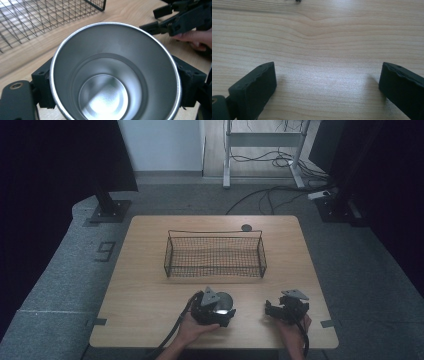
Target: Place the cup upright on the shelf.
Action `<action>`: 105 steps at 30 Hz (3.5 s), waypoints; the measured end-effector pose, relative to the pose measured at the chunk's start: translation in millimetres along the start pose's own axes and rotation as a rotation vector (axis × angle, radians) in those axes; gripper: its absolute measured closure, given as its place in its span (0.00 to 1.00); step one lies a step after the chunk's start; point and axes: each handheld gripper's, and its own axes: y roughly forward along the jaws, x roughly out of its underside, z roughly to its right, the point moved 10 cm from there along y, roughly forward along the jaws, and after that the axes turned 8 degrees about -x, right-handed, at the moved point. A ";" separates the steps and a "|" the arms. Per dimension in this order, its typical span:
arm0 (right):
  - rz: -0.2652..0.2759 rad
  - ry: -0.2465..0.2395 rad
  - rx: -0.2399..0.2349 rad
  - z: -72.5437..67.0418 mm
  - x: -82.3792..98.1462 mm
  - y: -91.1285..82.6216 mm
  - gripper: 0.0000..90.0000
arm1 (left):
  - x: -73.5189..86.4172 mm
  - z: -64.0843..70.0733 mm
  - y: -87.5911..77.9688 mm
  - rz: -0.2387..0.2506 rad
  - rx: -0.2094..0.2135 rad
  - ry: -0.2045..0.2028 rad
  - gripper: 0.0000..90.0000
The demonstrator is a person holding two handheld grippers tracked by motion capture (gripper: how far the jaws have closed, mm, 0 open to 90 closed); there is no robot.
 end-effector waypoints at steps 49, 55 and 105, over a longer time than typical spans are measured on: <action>0.000 0.000 0.000 0.0 0.0 0.0 0.01 | -47.0 -46.5 -23.7 0.046 -0.051 -0.044 0.16; 0.000 0.001 0.000 0.0 0.0 0.0 0.01 | -55.6 -49.4 -26.9 0.059 -0.057 -0.038 0.16; -0.001 0.001 0.000 0.0 0.0 0.0 0.01 | -93.3 -88.5 -21.5 0.058 -0.069 -0.091 0.16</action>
